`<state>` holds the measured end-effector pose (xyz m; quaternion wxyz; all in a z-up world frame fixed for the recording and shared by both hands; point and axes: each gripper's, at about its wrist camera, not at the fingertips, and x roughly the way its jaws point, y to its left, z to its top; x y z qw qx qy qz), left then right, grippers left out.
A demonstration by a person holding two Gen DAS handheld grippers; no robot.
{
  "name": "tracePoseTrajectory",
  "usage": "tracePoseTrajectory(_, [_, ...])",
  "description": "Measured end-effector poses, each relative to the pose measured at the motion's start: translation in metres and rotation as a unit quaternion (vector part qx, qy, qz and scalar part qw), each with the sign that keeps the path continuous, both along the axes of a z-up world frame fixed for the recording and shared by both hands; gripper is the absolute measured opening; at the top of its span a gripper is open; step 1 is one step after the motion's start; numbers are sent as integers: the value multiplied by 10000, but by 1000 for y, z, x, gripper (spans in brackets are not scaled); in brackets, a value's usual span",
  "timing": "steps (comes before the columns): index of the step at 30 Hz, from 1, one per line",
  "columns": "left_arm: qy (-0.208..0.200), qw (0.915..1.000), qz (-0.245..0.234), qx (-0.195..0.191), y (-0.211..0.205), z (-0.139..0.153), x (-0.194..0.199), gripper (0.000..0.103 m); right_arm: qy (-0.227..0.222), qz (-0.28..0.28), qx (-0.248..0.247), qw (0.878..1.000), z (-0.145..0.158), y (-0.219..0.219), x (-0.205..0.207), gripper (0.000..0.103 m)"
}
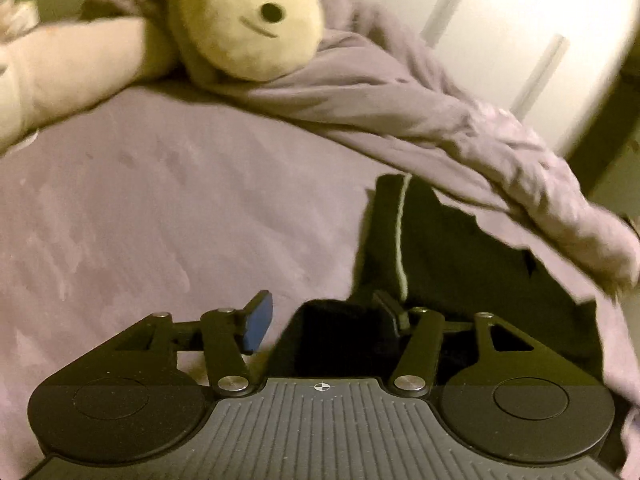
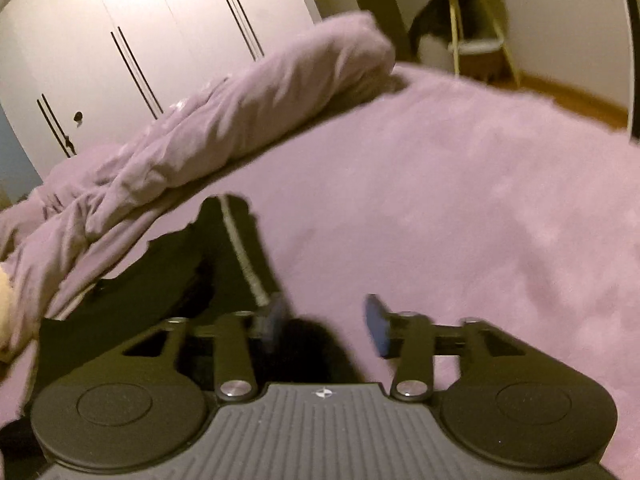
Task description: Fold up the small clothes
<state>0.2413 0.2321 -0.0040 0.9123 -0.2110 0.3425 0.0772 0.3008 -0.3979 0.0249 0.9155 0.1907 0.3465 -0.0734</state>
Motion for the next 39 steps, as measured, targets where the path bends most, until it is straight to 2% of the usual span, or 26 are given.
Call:
tracePoseTrajectory(3, [200,9966,-746,292,-1,-10,-4,69,58,696,-492,9963,0,-1,-5,51])
tracePoseTrajectory(6, [445,9904,-1281,267,-7,-23,-2,69,256,1461,-853,9853,-8,7,-6,56])
tracePoseTrajectory(8, [289,9871,-1550,289,-11,-20,-5,71,339,1764,-1030,9783,-13,15,-6,60])
tracePoseTrajectory(10, [59,9859,-1635,339,-7,-13,-12,72,332,2002,-1180,9720,-14,22,-3,67])
tracePoseTrajectory(11, [-109,9861,-1625,335,-4,-8,-16,76,286,2129,-1223,9690,-14,25,-1,75])
tracePoseTrajectory(12, [-221,9861,-1619,311,-1,-6,-17,82,256,2223,-1249,9666,-14,28,1,77])
tracePoseTrajectory(14, [-363,9869,-1557,227,7,-7,-17,88,235,2421,-1341,9606,-20,34,11,77])
tracePoseTrajectory(16, [-403,9874,-1529,97,12,-12,-17,89,251,2531,-1330,9579,-28,39,22,77])
tracePoseTrajectory(18, [-578,9878,-1428,-217,18,-19,-13,91,253,2583,-1214,9581,-34,40,31,58])
tracePoseTrajectory(19, [-559,9874,-1420,-420,21,-26,-7,91,232,2648,-1119,9575,-34,43,36,54])
tracePoseTrajectory(20, [-471,9872,-1451,-465,20,-31,0,91,217,2674,-1124,9568,-33,45,40,43])
tracePoseTrajectory(21, [-303,9876,-1507,-315,16,-38,9,90,226,2723,-1173,9548,-32,46,42,30])
tracePoseTrajectory(23, [-2,9872,-1592,-33,8,-47,26,83,326,2940,-1221,9474,-30,52,47,14])
tracePoseTrajectory(25, [186,9862,-1638,-164,3,-53,38,76,398,3115,-1285,9407,-24,60,46,14])
tracePoseTrajectory(27, [249,9852,-1673,-273,-3,-53,43,65,454,3171,-1234,9392,-21,65,45,14])
tracePoseTrajectory(30, [579,9821,-1782,206,-20,-48,50,44,656,3189,-1281,9368,-26,71,48,16])
tracePoseTrajectory(32, [712,9801,-1829,305,-23,-46,51,33,780,3211,-1370,9338,-29,76,51,19])
tracePoseTrajectory(33, [775,9803,-1785,345,-25,-42,52,31,846,3210,-1364,9334,-31,78,54,22])
tracePoseTrajectory(37, [874,9815,-1636,467,-31,-34,49,25,1012,3141,-1336,9345,-33,84,61,22])
tracePoseTrajectory(39, [947,9820,-1554,509,-34,-32,50,22,1076,3102,-1426,9338,-35,87,62,16])
